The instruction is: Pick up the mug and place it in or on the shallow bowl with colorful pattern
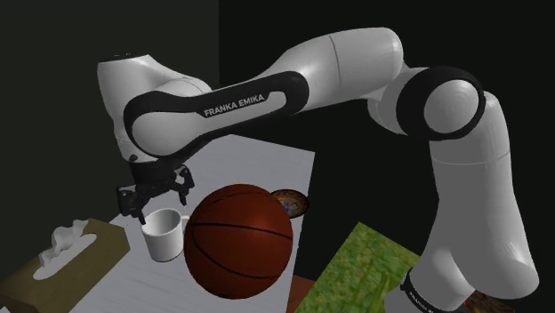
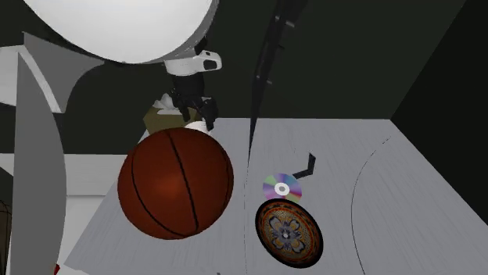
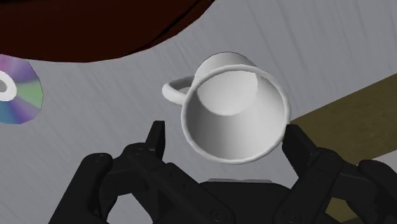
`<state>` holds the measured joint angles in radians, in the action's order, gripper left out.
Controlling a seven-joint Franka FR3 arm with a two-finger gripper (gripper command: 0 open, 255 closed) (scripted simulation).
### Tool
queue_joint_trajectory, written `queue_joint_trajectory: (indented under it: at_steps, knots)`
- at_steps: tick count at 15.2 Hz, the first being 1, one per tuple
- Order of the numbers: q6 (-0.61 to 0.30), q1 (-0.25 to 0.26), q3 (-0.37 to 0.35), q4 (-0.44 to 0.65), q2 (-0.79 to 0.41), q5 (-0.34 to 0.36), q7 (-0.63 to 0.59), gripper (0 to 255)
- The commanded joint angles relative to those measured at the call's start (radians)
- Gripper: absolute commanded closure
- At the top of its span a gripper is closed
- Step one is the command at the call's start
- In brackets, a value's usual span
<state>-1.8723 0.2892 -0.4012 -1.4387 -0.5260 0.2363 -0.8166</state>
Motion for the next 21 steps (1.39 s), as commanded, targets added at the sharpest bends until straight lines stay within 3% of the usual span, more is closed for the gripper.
queue_joint_trajectory:
  at_steps: [1,9,17,18,19,21]
  knots:
    - [0.036,0.043,0.014,0.118,-0.093,0.033,-0.025,0]
    - [-0.053,0.037,0.022,0.049,-0.114,0.044,-0.035,0]
    - [-0.053,0.038,0.024,0.049,-0.114,0.043,-0.035,0]
    - [-0.037,0.046,0.025,0.081,-0.131,0.046,-0.034,255]
    - [-0.01,0.064,0.027,0.135,-0.158,0.051,-0.04,255]
    - [-0.007,0.054,0.025,0.118,-0.138,0.046,-0.035,255]
